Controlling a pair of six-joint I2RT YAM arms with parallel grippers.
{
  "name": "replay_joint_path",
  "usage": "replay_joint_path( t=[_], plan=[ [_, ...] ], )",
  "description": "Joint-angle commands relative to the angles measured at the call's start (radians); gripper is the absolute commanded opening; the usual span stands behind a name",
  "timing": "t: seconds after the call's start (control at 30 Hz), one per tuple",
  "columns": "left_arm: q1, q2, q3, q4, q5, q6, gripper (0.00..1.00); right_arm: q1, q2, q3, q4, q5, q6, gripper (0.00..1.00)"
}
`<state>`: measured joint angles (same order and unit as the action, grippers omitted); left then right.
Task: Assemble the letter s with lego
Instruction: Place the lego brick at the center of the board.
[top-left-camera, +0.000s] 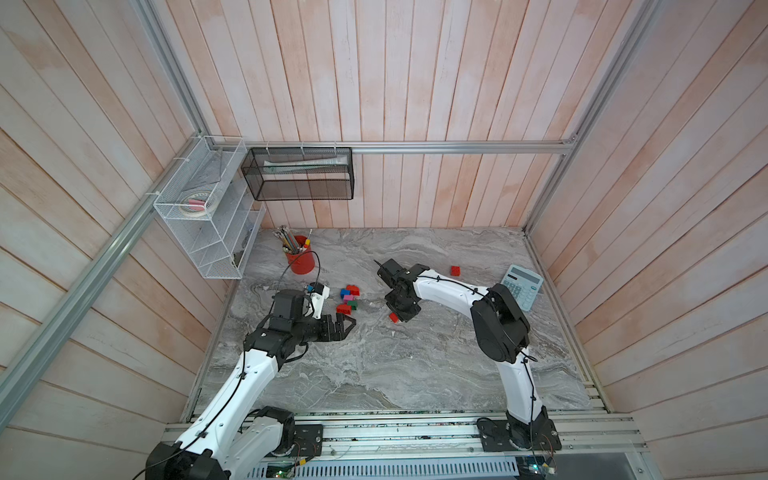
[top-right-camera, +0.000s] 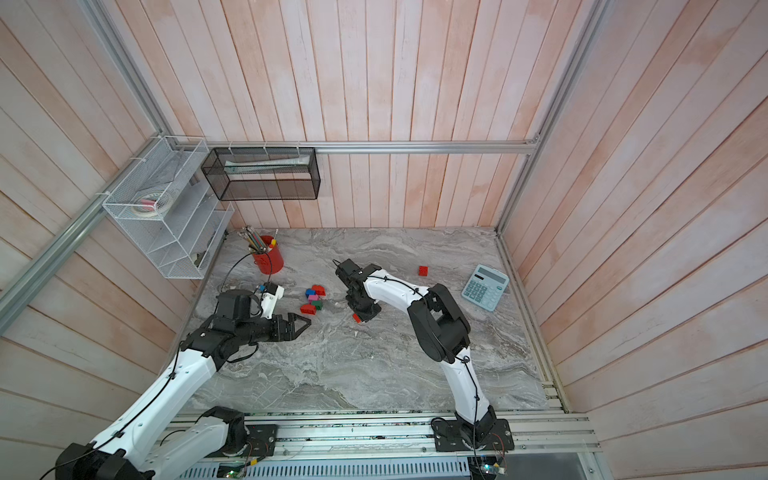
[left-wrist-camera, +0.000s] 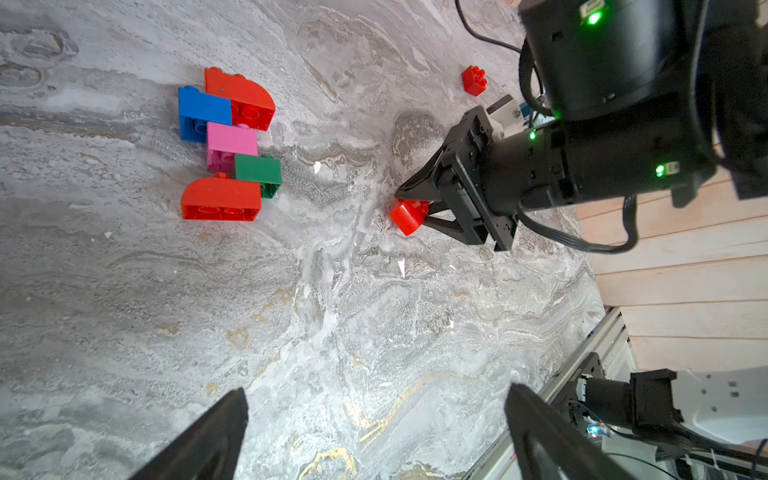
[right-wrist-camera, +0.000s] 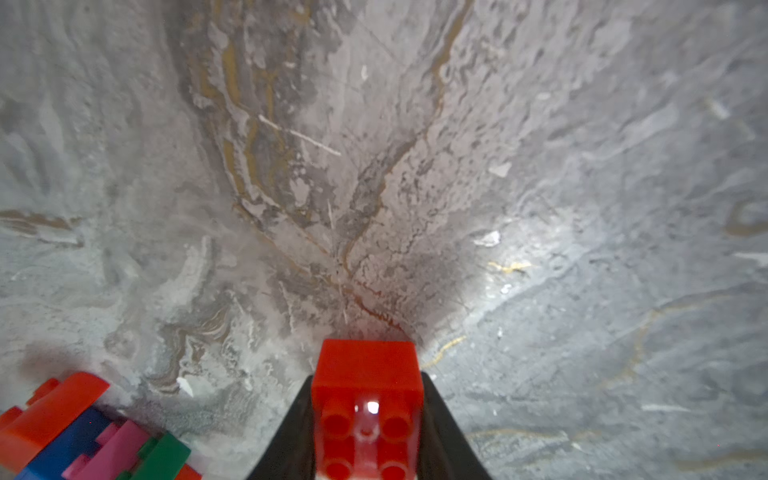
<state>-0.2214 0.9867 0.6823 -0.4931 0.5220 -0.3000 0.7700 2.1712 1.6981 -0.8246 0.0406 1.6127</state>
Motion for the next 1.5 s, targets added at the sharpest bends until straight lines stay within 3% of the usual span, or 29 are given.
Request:
replay_joint_path(
  t=[0.0,0.5,1.47],
  plan=[
    [0.009,0.008,-0.01,0.023,0.023,0.004,1.0,0.011,0.03,0.029,-0.057,0.003,0.056,0.38],
    [0.011,0.049,-0.003,0.037,0.047,0.019,1.0,0.027,0.036,0.074,-0.034,-0.014,0.064,0.5],
    [0.012,0.076,0.006,0.038,0.052,0.026,1.0,0.046,0.1,0.133,0.104,-0.051,-0.004,0.52]
  ],
)
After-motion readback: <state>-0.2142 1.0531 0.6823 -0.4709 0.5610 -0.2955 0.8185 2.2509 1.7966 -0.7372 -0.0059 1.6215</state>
